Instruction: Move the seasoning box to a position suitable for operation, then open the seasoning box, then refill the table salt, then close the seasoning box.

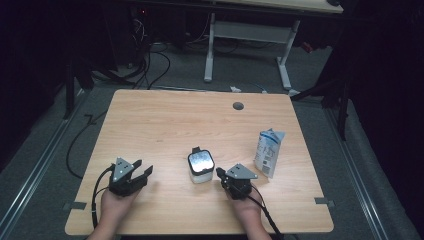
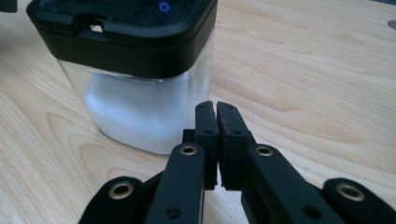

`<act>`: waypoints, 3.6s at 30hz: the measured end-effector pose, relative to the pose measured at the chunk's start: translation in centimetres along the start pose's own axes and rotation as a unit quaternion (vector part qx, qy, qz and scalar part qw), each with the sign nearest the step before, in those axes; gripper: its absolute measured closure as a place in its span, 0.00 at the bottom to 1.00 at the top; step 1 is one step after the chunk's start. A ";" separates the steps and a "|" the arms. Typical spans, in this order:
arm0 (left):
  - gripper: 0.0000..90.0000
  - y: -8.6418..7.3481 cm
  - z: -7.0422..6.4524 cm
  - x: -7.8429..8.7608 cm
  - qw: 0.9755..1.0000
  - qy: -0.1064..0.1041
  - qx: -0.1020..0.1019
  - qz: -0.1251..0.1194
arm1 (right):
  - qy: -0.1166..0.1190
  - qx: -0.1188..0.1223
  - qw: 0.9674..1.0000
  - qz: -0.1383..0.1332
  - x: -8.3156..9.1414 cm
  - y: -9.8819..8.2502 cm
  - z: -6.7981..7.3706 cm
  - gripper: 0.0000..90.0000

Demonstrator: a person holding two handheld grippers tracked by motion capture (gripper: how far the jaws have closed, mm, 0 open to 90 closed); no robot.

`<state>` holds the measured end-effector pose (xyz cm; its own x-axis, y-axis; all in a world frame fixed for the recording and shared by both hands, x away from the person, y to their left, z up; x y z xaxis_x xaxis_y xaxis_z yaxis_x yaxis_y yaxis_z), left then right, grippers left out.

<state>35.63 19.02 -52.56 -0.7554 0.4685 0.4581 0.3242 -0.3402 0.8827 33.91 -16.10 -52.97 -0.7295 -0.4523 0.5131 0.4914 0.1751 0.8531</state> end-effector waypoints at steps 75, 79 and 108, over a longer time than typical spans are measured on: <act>0.54 -0.4 0.4 0.3 1.000 -0.013 -0.003 0.000 | -0.066 -0.047 0.996 -0.030 7.9 -3.3 -5.9 0.59; 0.54 -0.3 0.3 0.3 1.000 -0.015 -0.005 0.001 | -0.065 -0.046 0.996 -0.034 8.0 -3.2 -5.9 0.59; 0.53 -0.3 -0.2 0.1 1.000 -0.018 -0.011 0.005 | -0.058 -0.049 0.997 -0.028 7.6 -3.4 -5.6 0.59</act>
<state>35.35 19.03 -52.84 -0.7314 0.4938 0.4703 0.3182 -0.3628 0.8758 29.33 -25.00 -52.44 -0.8046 -0.3529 0.4775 0.4884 0.0640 0.8703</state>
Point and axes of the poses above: each handheld gripper's, and its own axes: x roughly backward along the jaws, y roughly out of its top, z roughly to its left, the point moved 1 cm from there along -x, roughly forward along the jaws, and after that the axes turned 9 degrees about -x, right-handed, at the moved point
